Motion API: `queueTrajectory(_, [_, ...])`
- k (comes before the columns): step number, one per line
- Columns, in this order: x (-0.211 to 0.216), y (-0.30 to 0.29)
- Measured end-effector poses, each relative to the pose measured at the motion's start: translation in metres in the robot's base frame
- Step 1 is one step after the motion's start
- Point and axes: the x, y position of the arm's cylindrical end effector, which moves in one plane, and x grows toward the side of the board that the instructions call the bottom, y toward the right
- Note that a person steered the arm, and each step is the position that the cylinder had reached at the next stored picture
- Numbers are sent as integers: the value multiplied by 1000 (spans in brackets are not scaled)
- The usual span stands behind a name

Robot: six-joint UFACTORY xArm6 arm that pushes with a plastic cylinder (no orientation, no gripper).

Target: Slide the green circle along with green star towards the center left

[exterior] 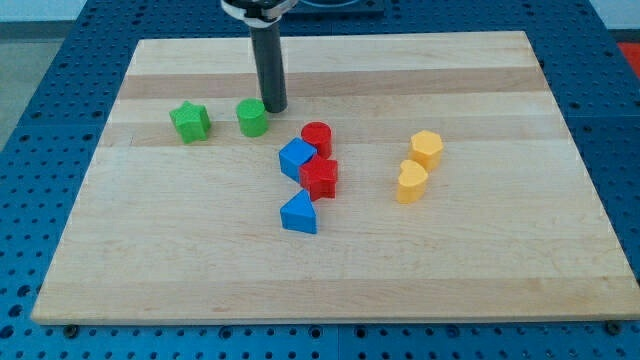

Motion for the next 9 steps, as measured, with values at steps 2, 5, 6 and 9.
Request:
queueTrajectory(2, [18,-26])
queueTrajectory(5, [53,-15])
queueTrajectory(6, [56,-16])
queueTrajectory(9, [37,-39])
